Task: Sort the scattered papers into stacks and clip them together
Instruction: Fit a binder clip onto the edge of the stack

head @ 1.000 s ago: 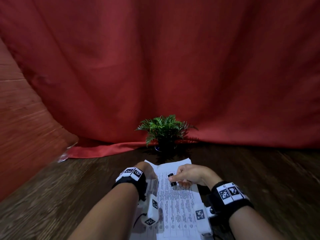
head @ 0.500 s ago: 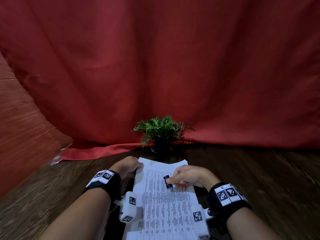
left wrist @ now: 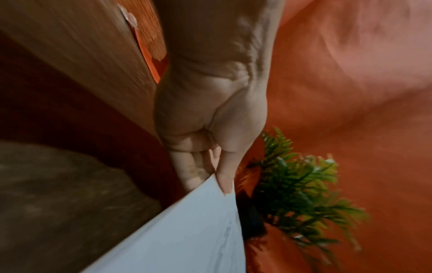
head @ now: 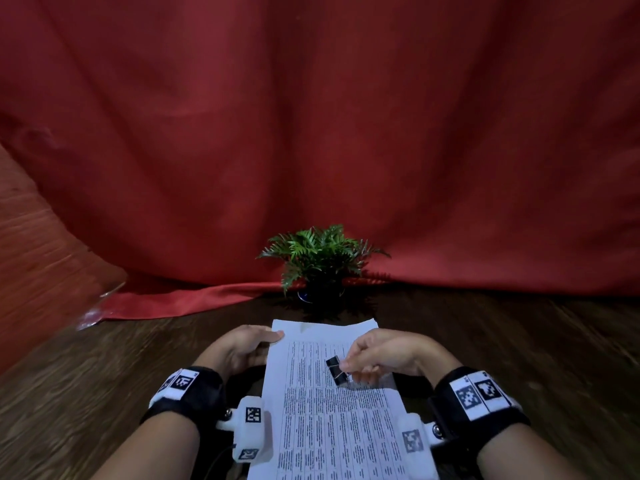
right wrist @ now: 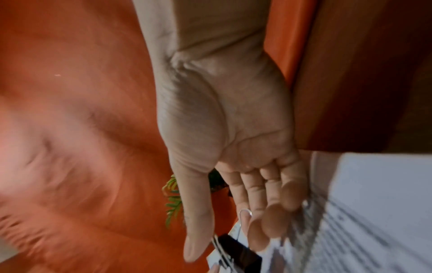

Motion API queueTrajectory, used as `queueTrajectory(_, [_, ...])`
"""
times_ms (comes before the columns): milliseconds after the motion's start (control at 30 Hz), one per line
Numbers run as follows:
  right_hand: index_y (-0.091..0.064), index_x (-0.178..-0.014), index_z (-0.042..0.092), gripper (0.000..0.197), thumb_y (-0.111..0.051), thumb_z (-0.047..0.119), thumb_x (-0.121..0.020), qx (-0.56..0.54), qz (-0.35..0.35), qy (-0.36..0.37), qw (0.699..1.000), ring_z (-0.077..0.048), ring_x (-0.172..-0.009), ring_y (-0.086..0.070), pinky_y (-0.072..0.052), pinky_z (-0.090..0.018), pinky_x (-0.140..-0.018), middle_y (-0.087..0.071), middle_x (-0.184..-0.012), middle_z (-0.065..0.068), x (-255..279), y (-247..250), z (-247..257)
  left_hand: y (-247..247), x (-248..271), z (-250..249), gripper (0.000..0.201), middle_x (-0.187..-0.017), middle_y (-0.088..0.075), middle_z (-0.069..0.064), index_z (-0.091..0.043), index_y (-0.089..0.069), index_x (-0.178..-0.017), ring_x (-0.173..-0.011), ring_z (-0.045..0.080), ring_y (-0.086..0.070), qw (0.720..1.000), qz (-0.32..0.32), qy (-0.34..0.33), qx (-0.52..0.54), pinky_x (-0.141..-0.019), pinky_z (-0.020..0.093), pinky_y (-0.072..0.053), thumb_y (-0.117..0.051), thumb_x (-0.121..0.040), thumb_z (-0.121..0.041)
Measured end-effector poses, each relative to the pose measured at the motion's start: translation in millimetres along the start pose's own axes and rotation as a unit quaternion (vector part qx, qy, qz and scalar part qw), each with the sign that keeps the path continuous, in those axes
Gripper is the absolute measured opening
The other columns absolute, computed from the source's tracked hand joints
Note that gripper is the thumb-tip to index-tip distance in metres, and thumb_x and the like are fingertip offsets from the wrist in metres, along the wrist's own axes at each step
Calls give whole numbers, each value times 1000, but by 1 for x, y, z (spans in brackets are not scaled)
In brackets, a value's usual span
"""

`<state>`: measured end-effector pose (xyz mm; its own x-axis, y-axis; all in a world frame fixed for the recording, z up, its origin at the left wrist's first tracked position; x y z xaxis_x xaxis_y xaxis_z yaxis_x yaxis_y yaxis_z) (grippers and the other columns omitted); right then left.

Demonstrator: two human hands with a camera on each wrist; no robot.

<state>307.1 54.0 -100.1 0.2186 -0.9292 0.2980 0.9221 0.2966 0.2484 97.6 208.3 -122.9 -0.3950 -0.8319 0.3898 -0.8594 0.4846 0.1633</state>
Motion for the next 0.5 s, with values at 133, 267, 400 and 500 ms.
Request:
queueTrajectory(133, [-70, -97, 2, 36, -81, 33, -84, 87, -74, 57, 992, -15, -76, -67, -48, -26, -67, -76, -86, -9, 17, 17, 48, 0, 16, -43, 41, -66, -51, 8, -21, -51, -64, -52, 16, -44, 988, -25, -128, -79, -51, 27, -32, -83, -88, -25])
queueTrajectory(267, [-72, -101, 18, 40, -83, 47, -77, 174, -170, 141, 960, -13, -88, -73, -55, -40, -89, -78, -93, -4, 51, 31, 104, -10, 51, -82, 41, -61, -50, 3, -19, -56, -61, -56, 15, -42, 961, -70, -244, -109, -59, 29, -32, -78, -96, -13])
queueTrajectory(400, [-69, -110, 24, 35, -79, 43, -83, 262, -252, 216, 906, 1, -95, -69, -55, -32, -93, -75, -100, 9, 81, 19, 146, -18, 88, -101, 31, -59, -52, -4, -20, -65, -68, -56, 13, -44, 931, -86, -335, -114, -61, 30, -31, -78, -96, -22])
queueTrajectory(500, [-66, -113, 19, 32, -75, 36, -89, 297, -325, 294, 849, 0, -98, -67, -54, -25, -92, -73, -105, 9, 106, 9, 173, -25, 122, -111, 23, -65, -65, -5, -22, -68, -77, -62, 10, -54, 903, -84, -401, -128, -60, 29, -38, -76, -98, -27])
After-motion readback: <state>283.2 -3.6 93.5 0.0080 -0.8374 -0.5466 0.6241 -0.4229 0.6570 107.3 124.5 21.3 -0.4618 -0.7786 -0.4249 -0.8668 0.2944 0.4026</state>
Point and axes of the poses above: each hand's wrist, its own x-axis away from the middle knuckle, its own y-axis out of the back of the hand, z = x × y, the point moved 8 cm from there along -x, towards the middle knuckle
